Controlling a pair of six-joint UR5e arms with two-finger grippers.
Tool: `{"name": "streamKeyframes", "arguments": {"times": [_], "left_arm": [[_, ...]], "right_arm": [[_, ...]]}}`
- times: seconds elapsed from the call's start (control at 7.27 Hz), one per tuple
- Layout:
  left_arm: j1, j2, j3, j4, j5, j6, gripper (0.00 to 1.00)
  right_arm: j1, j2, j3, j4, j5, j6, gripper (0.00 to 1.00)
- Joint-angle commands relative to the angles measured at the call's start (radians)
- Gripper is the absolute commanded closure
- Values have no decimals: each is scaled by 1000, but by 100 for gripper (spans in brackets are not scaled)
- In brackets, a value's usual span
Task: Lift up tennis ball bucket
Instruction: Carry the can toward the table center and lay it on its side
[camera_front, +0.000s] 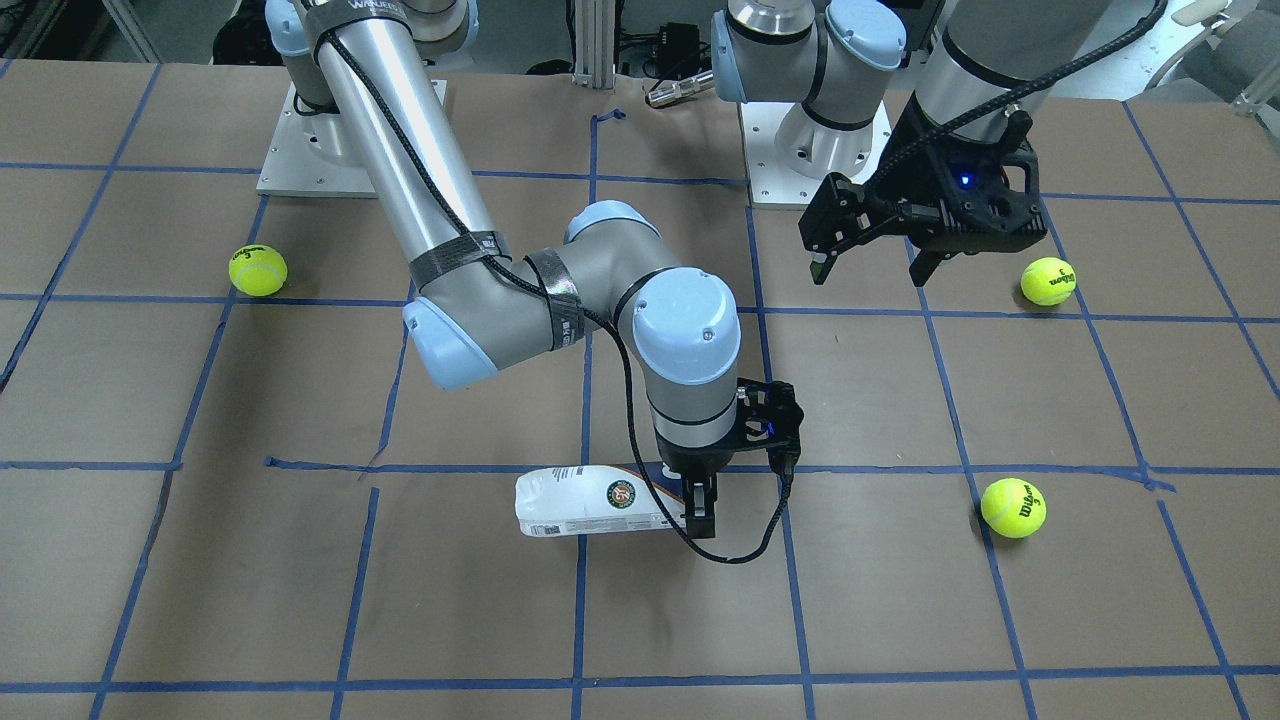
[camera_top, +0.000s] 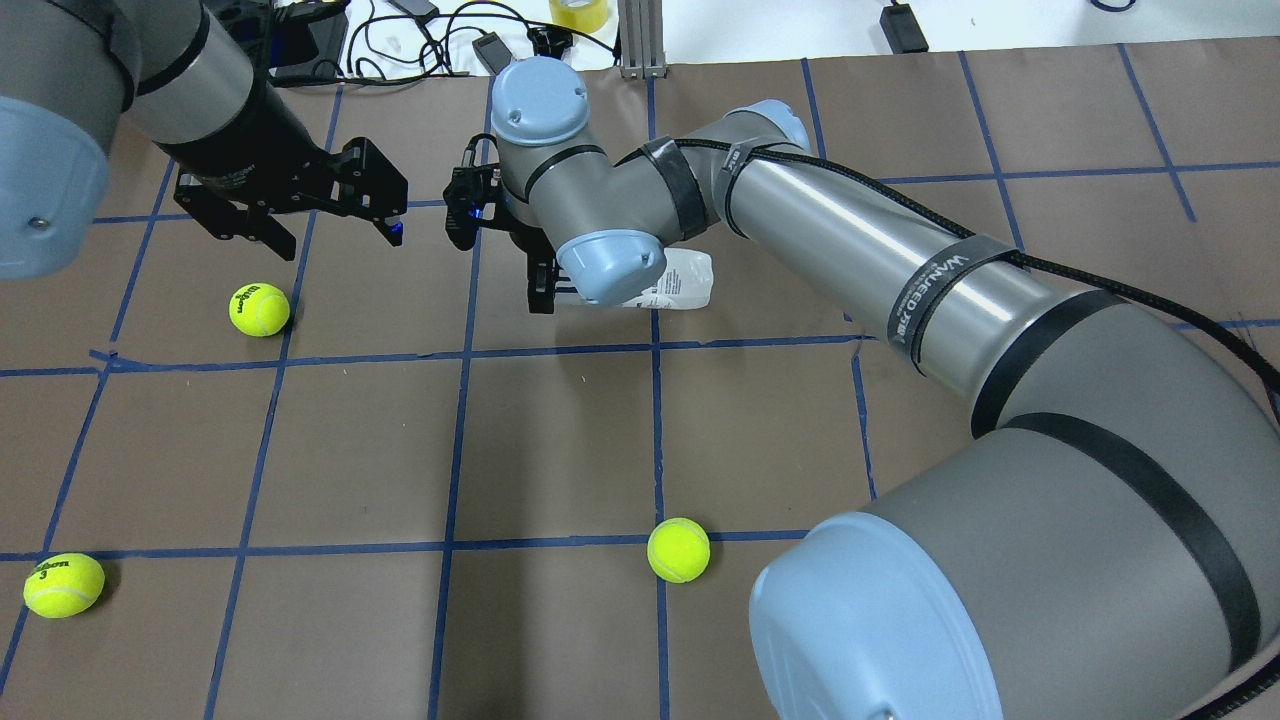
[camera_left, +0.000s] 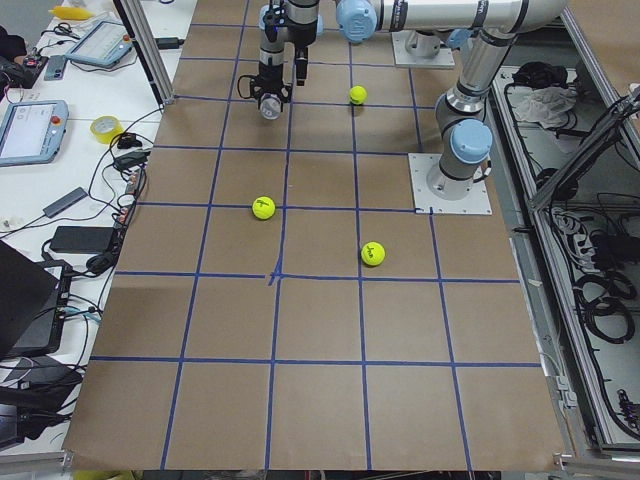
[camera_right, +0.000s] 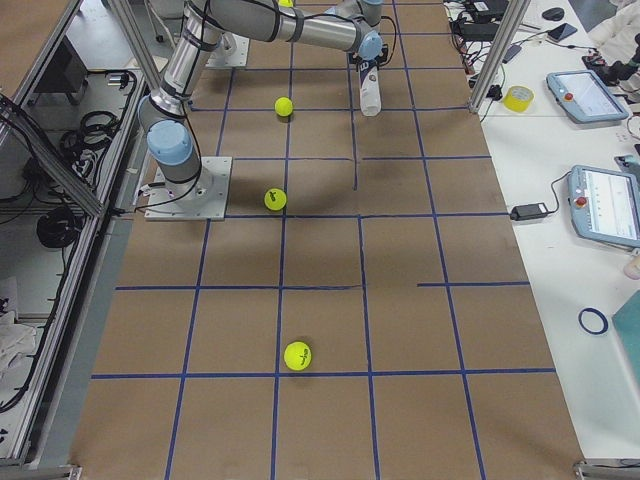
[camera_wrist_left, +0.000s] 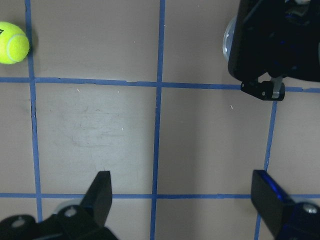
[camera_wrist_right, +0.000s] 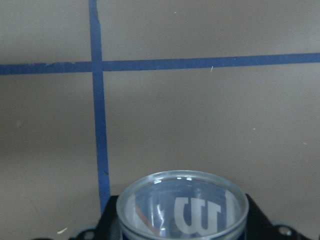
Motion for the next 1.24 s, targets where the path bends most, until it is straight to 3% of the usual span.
{"name": "streamKeyframes", "arguments": {"times": [0.0, 0.14, 0.28, 0.41, 0.83, 1.1], "left_arm": [[5, -9, 1, 12, 3, 7, 0], [6, -11, 3, 12, 0, 6, 0], [6, -14, 1, 9, -3, -9, 0], [6, -14, 4, 9, -3, -10, 0], [9, -37, 13, 11, -40, -3, 0], [72, -96, 12, 11, -197, 19, 0]], "right_arm": [[1, 0, 8, -2, 14, 12, 43], [1, -3, 8, 7, 11, 6, 43], [4, 8, 8, -73, 120, 9, 0], [1, 14, 8, -133, 221, 15, 0], [-42, -1, 1, -47, 175, 14, 0], [-137, -73, 14, 31, 173, 14, 0]]}}
